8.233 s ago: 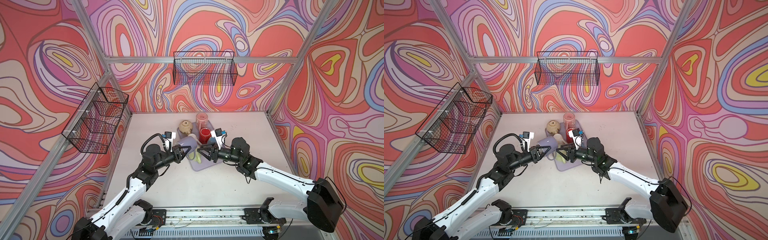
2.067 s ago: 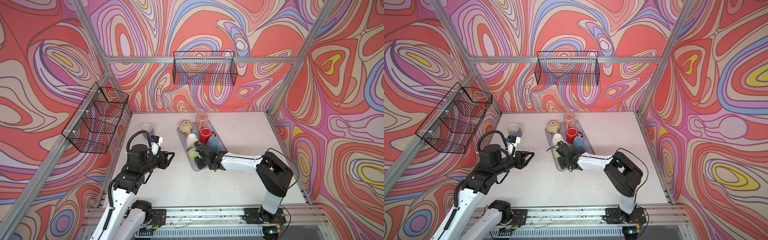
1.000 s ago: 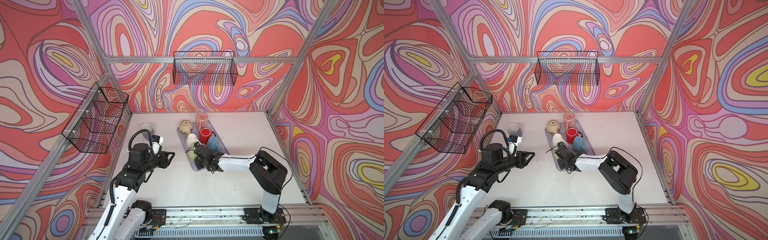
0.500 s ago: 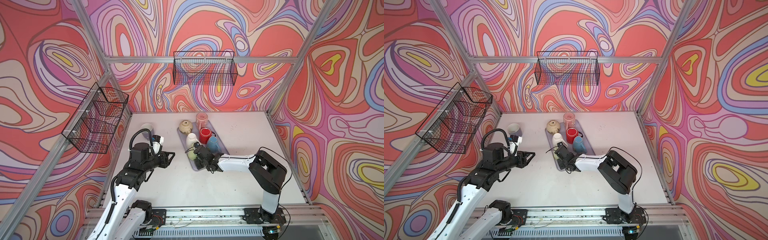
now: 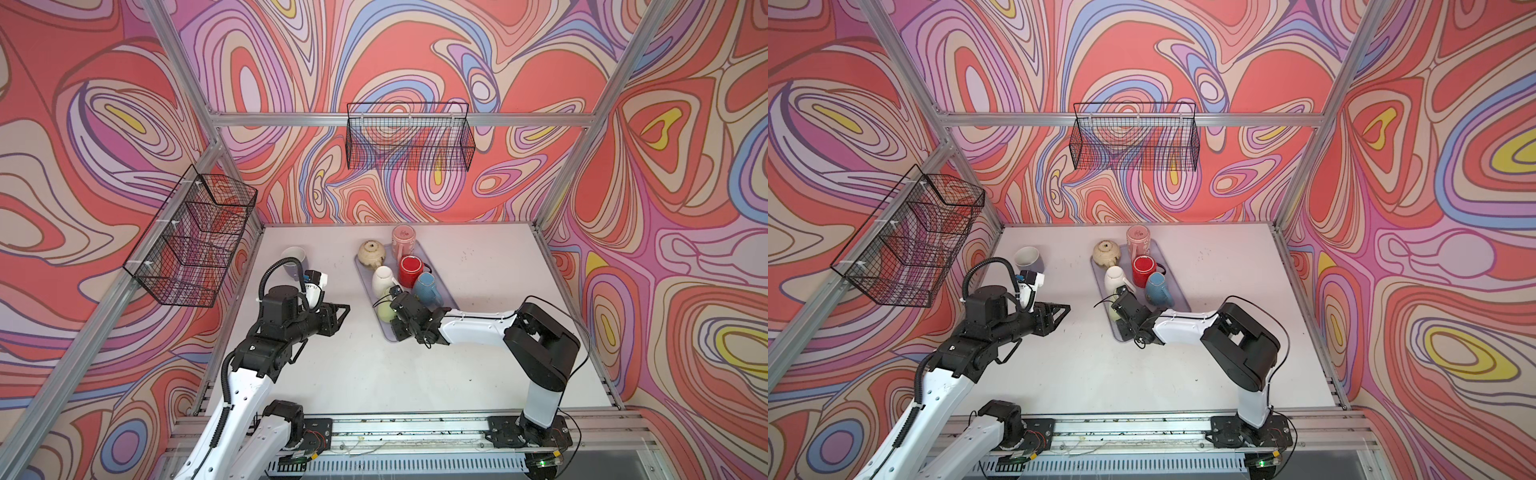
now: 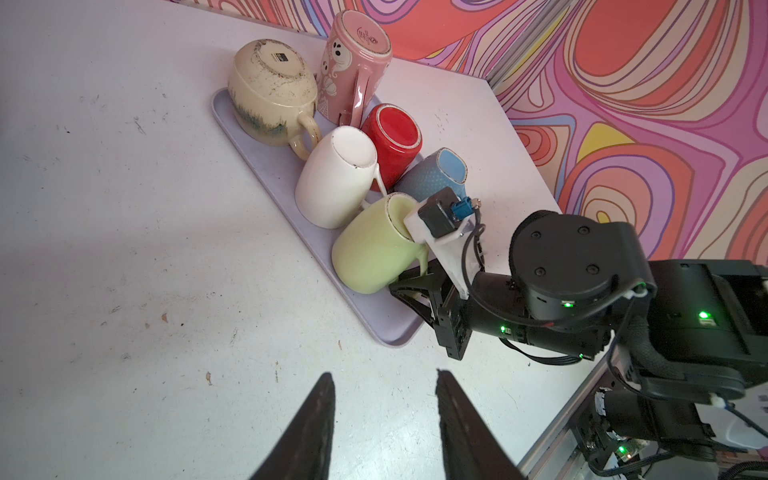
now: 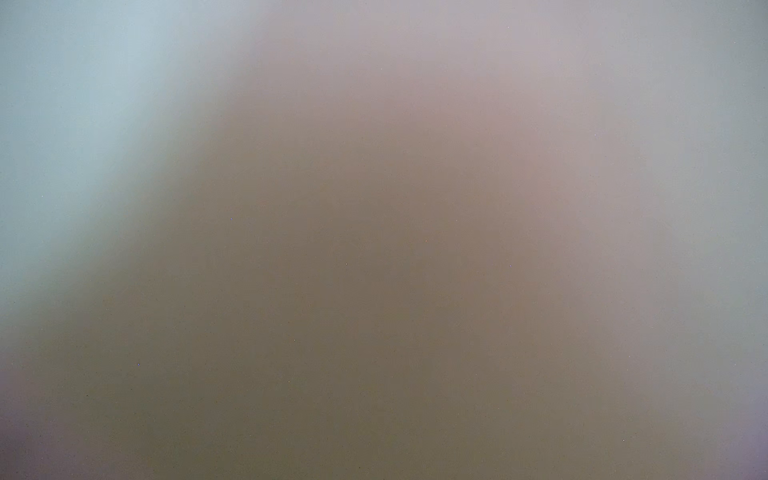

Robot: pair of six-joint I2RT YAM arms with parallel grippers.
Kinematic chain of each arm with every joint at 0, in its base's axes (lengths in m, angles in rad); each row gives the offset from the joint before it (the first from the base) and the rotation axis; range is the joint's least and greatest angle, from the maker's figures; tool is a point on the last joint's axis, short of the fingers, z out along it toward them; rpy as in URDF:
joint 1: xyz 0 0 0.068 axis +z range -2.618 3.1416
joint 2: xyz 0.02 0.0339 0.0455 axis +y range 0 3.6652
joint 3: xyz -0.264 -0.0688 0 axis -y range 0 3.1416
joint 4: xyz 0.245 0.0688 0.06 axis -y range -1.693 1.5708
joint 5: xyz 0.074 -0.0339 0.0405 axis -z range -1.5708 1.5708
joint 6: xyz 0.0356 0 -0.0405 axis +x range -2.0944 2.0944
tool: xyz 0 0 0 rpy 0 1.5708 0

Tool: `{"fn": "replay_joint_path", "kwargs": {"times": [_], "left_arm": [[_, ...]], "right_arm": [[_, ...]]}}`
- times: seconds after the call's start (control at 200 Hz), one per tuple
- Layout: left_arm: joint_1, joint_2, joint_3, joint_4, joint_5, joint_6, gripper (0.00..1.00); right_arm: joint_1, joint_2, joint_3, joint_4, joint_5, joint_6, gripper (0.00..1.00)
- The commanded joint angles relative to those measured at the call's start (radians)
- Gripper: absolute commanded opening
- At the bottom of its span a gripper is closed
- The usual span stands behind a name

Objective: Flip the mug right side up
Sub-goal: 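Close the right gripper on the light green mug's rim, then lift the green mug with the right gripper while the left gripper approaches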

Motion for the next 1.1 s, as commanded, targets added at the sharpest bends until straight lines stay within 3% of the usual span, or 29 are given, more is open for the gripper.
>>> {"fn": "replay_joint_path", "kwargs": {"times": [0.0, 0.606, 0.841, 1.097], "left_arm": [[-0.002, -0.001, 0.015, -0.001, -0.011, 0.002, 0.43], [-0.023, -0.013, 0.008, -0.005, -0.022, -0.014, 0.43], [-0.042, 0.004, 0.001, 0.044, 0.085, -0.041, 0.44], [-0.045, -0.018, -0.060, 0.197, 0.201, -0.150, 0.44]], "right_arm": [[0.004, -0.091, -0.015, 0.038, 0.009, 0.011, 0.06], [0.002, -0.330, -0.117, 0.077, -0.044, 0.039, 0.04], [-0.014, -0.476, -0.166, 0.110, -0.120, 0.050, 0.05], [-0.085, -0.610, -0.230, 0.176, -0.255, 0.092, 0.05]]}}
